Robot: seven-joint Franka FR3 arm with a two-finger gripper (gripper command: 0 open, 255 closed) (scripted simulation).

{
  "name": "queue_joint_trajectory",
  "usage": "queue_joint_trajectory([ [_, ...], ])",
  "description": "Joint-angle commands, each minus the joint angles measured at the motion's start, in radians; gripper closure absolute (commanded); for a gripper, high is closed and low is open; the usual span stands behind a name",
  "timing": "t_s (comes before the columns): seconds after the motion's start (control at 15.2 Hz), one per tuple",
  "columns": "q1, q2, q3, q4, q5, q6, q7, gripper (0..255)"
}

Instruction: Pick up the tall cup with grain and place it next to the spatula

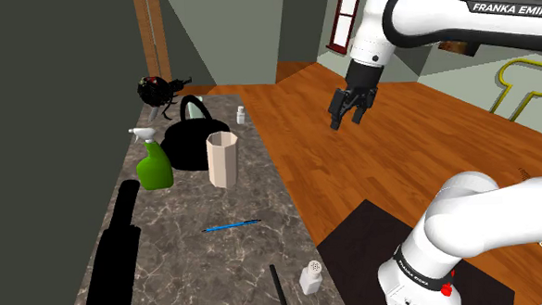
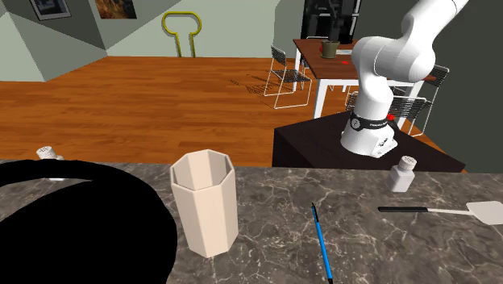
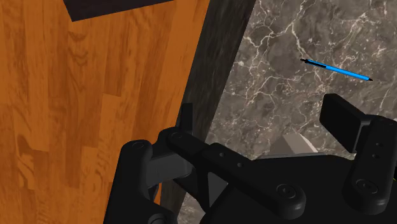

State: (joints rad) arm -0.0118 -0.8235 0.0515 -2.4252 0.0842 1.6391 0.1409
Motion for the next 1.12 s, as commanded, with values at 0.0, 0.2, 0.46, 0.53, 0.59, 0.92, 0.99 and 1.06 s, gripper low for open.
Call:
queue_joint_trajectory([
  [0.0,0.000,0.000,0.000,0.000,0.000,0.000,0.000,0],
  [0.2,0.003,0.103,0.030,0.021,0.008,0.088,0.022,0],
  [0.46,0.004,0.249,0.068,0.069,0.009,0.193,0.053,0],
  [0.53,0.004,0.287,0.078,0.084,0.007,0.217,0.061,0],
  [0.59,0.003,0.325,0.087,0.101,0.005,0.239,0.070,0],
  [0.92,-0.001,0.517,0.131,0.204,-0.022,0.335,0.119,0],
  [0.99,-0.002,0.556,0.139,0.228,-0.030,0.351,0.130,0],
  [1.06,-0.002,0.595,0.146,0.254,-0.040,0.365,0.141,0],
])
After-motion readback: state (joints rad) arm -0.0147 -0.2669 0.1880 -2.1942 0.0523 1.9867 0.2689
